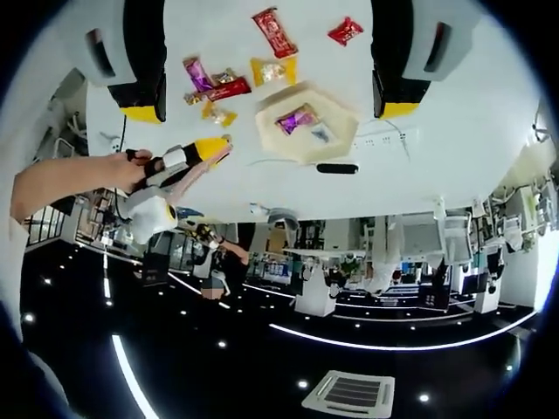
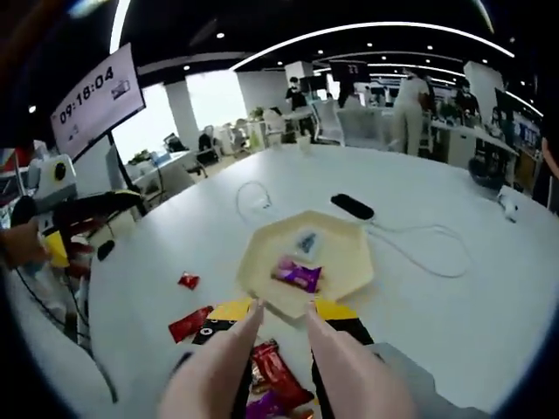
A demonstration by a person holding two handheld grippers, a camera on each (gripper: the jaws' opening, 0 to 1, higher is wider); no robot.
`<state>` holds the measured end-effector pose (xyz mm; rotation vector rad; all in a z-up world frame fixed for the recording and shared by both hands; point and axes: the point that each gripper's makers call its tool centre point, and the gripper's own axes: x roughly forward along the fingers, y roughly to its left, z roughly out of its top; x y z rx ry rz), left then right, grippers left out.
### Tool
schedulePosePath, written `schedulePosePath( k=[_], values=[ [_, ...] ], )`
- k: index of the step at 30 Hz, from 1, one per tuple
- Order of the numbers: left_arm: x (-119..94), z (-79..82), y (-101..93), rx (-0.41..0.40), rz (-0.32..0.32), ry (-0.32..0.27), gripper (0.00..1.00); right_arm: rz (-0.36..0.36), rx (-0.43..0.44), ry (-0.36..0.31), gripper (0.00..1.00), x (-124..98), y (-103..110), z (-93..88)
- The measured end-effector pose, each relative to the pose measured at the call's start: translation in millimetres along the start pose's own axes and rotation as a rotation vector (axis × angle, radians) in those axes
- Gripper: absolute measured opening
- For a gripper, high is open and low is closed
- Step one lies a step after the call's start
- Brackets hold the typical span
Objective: Place the target food into the container with the food tongs after gripping and lifting it, then release it inside without dropping or visibly crushing the food.
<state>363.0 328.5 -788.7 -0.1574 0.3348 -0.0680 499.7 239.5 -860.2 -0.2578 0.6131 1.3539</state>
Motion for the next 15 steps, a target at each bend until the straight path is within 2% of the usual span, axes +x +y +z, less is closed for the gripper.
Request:
schedulePosePath(
  k=[8, 15],
  values=[
    [-4, -3.4, 0.8, 0.0, -0.027, 0.003, 0.99, -0.003, -0.033, 0.058, 0.24, -3, 2, -23.5],
    [-4, -0.4, 4.5, -0.006, -0.034, -0.01, 0.99, 0.017, -0.071, 0.093, 0.24, -1, 6, -33.6]
  ],
)
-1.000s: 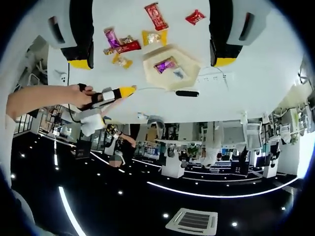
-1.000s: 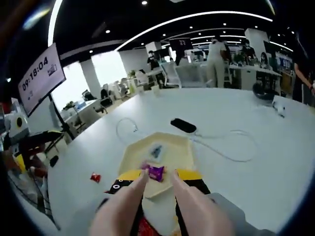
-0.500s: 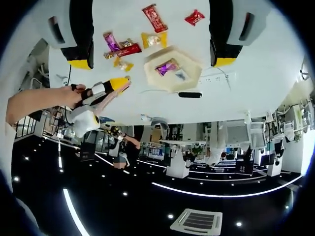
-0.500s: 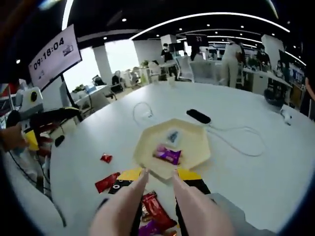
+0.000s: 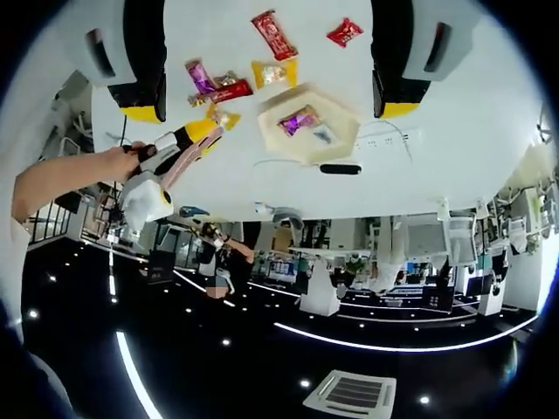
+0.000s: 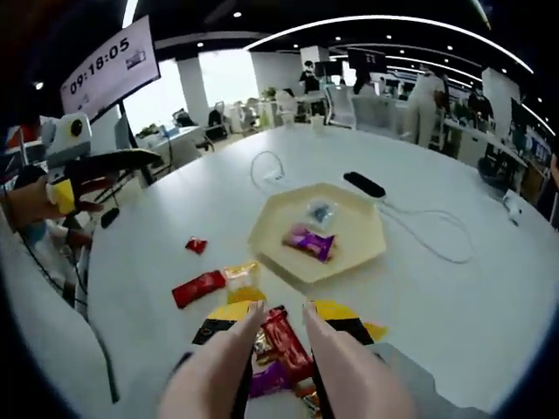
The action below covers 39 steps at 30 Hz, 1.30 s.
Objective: Place the target food into the container with the food tongs after gripping and lifting it, then release it inside without dropping or visibly crushing the food.
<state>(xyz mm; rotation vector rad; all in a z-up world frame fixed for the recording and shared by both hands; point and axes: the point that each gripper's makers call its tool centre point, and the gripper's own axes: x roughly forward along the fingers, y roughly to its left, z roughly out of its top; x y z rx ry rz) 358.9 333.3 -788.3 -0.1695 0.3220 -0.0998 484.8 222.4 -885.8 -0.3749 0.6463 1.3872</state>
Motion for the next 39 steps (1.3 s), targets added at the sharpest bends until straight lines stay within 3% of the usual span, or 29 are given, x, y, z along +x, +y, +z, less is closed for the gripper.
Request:
schedulePosePath(
  k=[11, 13, 14, 17, 19, 31, 39],
  values=[
    [-4, -5.4, 8.1, 0.01, -0.006, -0.002, 0.99, 0.028, -0.032, 0.039, 0.24, 8, 4, -12.0],
    [-7, -7.3, 7.8, 0.007, -0.011, 0.009, 0.99, 0.022, -0.042, 0.086, 0.24, 10, 4, -21.0],
    [-8, -4.2, 8.4, 0.012, -0.011, -0.022, 0.99, 0.03, -0.071, 0.083, 0.24, 10, 6, -21.7],
    [-8, -13.8, 12.3, -0.001, -0.008, 0.01, 0.99, 0.036, -0.076, 0.118, 0.24, 11, 7, -29.1],
    [-10, -12.2, 12.3, -0.005, -0.004, -0.006, 0.99, 0.032, -0.104, 0.139, 0.24, 11, 8, -32.9],
    [-10, -24.4, 10.5, -0.022, 0.004, 0.01, 0.99, 0.064, -0.086, 0.174, 0.24, 22, 8, -42.8],
    [-11, -21.7, 19.1, -0.033, 0.025, 0.002, 0.99, 0.062, -0.134, 0.215, 0.24, 26, 13, -51.2]
  ],
)
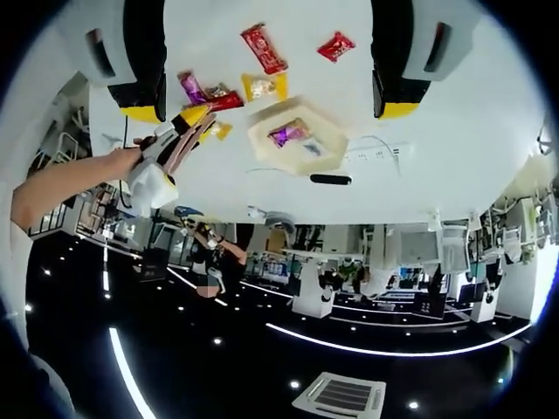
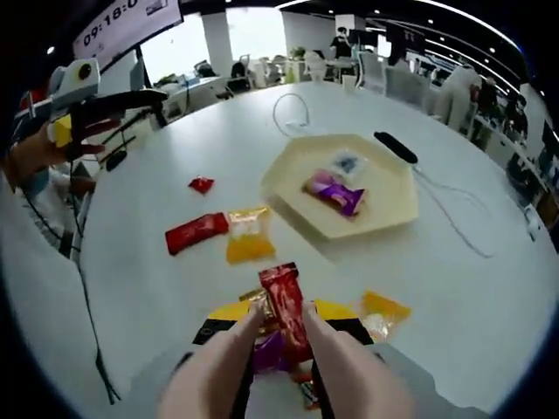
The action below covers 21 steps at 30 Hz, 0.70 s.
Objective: Place the target food into the container with the food tongs after gripping and lifting it, then release it inside without dropping or visibly crushing the food.
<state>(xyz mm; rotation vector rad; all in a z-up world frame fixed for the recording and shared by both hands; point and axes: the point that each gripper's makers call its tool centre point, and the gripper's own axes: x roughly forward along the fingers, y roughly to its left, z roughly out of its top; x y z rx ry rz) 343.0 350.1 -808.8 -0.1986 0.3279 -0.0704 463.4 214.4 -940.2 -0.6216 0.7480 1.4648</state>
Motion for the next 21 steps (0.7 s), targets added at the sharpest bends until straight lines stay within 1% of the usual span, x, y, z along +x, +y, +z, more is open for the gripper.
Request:
schedulePosePath(
  k=[3, 8, 11, 14, 16, 20, 21],
  values=[
    [1, -1.6, 0.2, 0.002, -0.001, 0.005, 0.99, 0.002, -0.003, 0.007, 0.24, 1, 0, -2.5],
    [1, -2.2, -1.3, 0.001, -0.005, 0.007, 0.99, -0.007, -0.023, 0.006, 0.24, 0, -4, 1.0],
    [2, -4.3, -3.0, 0.001, -0.011, 0.016, 0.99, -0.013, -0.036, 0.015, 0.24, 2, -9, 0.1],
    [2, -4.7, -3.5, 0.001, -0.015, 0.018, 0.99, -0.02, -0.059, 0.032, 0.24, 4, -13, -1.6],
    [2, -3.6, -3.3, -0.001, -0.016, 0.014, 0.99, -0.008, -0.044, 0.044, 0.24, 6, -12, -2.0],
    [3, -4.7, -2.2, -0.005, -0.014, 0.018, 0.99, -0.001, -0.05, 0.098, 0.25, 13, -11, -13.6],
    [5, -4.3, -2.8, -0.009, -0.016, 0.018, 0.99, -0.01, -0.08, 0.077, 0.25, 13, -14, -10.3]
  ],
)
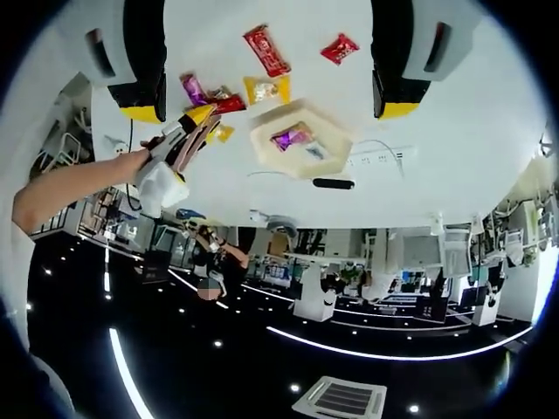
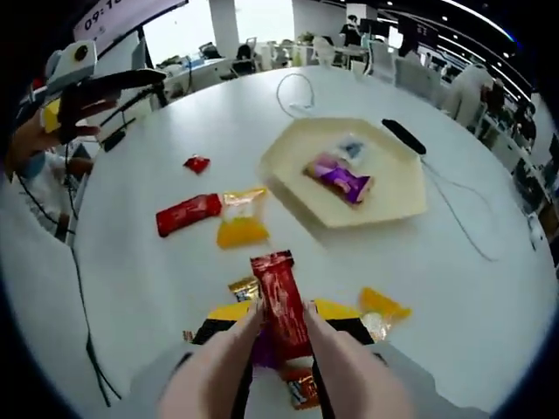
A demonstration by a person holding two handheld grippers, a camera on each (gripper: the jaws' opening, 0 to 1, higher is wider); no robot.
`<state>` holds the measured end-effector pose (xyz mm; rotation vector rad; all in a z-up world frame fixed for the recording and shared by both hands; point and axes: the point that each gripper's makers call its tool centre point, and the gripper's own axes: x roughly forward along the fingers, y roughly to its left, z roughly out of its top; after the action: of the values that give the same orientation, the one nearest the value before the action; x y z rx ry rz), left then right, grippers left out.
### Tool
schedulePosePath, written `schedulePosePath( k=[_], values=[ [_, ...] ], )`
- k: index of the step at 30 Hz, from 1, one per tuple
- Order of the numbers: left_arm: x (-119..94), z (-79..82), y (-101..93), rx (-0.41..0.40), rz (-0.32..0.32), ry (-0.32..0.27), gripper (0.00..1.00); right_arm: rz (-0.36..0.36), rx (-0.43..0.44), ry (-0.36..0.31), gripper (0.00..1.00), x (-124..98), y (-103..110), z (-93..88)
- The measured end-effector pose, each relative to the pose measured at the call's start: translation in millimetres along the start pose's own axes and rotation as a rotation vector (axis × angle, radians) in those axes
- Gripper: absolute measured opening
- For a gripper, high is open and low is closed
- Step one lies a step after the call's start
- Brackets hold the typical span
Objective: Place the target food into the container with the food tongs after gripping and lifting it, then release it inside without dropping or visibly crushing the food.
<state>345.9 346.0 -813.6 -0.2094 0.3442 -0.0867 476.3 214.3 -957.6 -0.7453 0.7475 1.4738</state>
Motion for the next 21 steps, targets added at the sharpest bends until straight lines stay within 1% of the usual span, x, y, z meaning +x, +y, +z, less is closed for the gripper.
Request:
schedulePosePath(
  k=[2, 4, 8, 14, 21],
  values=[
    [2.5, 2.5, -2.3, 0.001, -0.006, -0.006, 0.99, 0.012, 0.049, 0.005, 0.25, -0.4, -1.6, -1.3],
    [5.4, 4.2, -5.4, 0.005, -0.014, -0.006, 0.99, 0.016, 0.069, 0.001, 0.24, -0.9, -3.6, -0.5],
    [7.6, 5.4, -8.2, 0.016, -0.025, -0.003, 0.99, 0.017, 0.059, 0.002, 0.25, 0.5, -4.3, -1.5],
    [7.9, 6.9, -7.5, 0.02, -0.023, 0.001, 0.99, 0.016, 0.053, 0.001, 0.25, 3.0, -7.4, -1.9],
    [7.1, 4.7, -9.3, 0.028, -0.021, 0.014, 0.99, 0.021, 0.071, 0.005, 0.25, 7.6, -7.6, -4.2]
  ],
)
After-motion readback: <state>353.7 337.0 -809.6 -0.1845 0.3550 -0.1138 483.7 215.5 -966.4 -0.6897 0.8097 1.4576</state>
